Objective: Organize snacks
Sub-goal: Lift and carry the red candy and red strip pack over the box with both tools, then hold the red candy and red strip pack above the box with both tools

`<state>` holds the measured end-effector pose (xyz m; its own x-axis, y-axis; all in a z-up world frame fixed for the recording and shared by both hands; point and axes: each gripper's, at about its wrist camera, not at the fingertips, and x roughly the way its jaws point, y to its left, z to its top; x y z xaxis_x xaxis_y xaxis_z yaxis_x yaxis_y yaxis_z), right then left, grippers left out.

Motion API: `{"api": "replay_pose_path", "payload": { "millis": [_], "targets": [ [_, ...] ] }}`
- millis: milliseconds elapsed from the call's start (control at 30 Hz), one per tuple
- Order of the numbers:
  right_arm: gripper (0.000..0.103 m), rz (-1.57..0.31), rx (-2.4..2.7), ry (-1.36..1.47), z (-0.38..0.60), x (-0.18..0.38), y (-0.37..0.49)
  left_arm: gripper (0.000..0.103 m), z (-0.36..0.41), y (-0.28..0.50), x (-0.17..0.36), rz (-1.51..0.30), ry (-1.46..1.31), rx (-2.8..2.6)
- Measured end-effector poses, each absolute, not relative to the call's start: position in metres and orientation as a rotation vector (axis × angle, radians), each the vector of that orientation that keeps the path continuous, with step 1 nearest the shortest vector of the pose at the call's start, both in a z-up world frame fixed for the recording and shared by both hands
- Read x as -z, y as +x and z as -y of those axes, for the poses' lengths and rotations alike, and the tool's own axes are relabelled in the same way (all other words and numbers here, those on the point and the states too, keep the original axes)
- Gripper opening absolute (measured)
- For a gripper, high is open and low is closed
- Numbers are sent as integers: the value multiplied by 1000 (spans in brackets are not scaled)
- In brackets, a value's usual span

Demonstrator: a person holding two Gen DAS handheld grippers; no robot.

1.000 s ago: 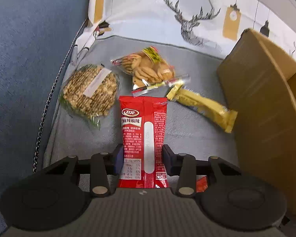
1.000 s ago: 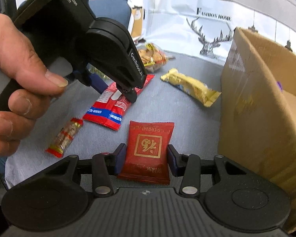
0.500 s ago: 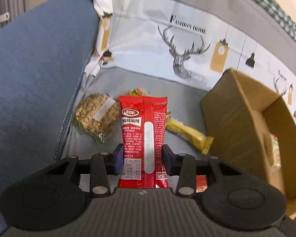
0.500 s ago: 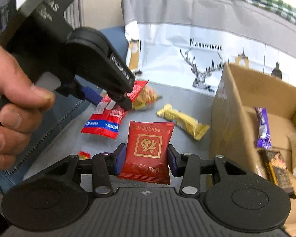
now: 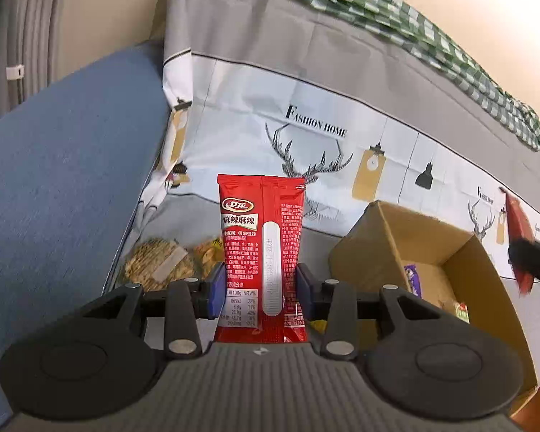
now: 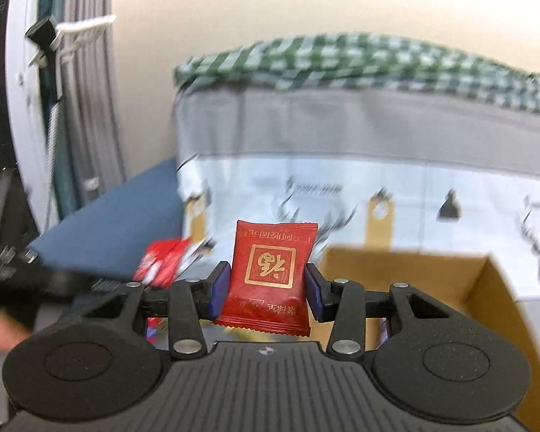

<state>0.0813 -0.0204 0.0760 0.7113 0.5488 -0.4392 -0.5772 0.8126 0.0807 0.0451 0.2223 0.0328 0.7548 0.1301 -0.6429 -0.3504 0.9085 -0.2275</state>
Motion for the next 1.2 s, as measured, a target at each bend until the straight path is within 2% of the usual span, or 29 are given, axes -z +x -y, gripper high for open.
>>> {"api": "replay_pose_path", "payload": {
  "millis": [133,333,767,1200],
  "targets": [
    [46,-425,-541,-86,43,-62,103,44,-214,51,-35,-649,-342,-270],
    [46,-540,-473,-16,79,-27,119,45,-199,65,-35,-641,-313,-251],
    [46,-534,-439,6,116,-22,130,45,-168,83,-33,-625,-286,-206],
    [46,-498,-395,30,136,-29,133,45,-106,79,-52,-460,-258,-101]
  ]
}}
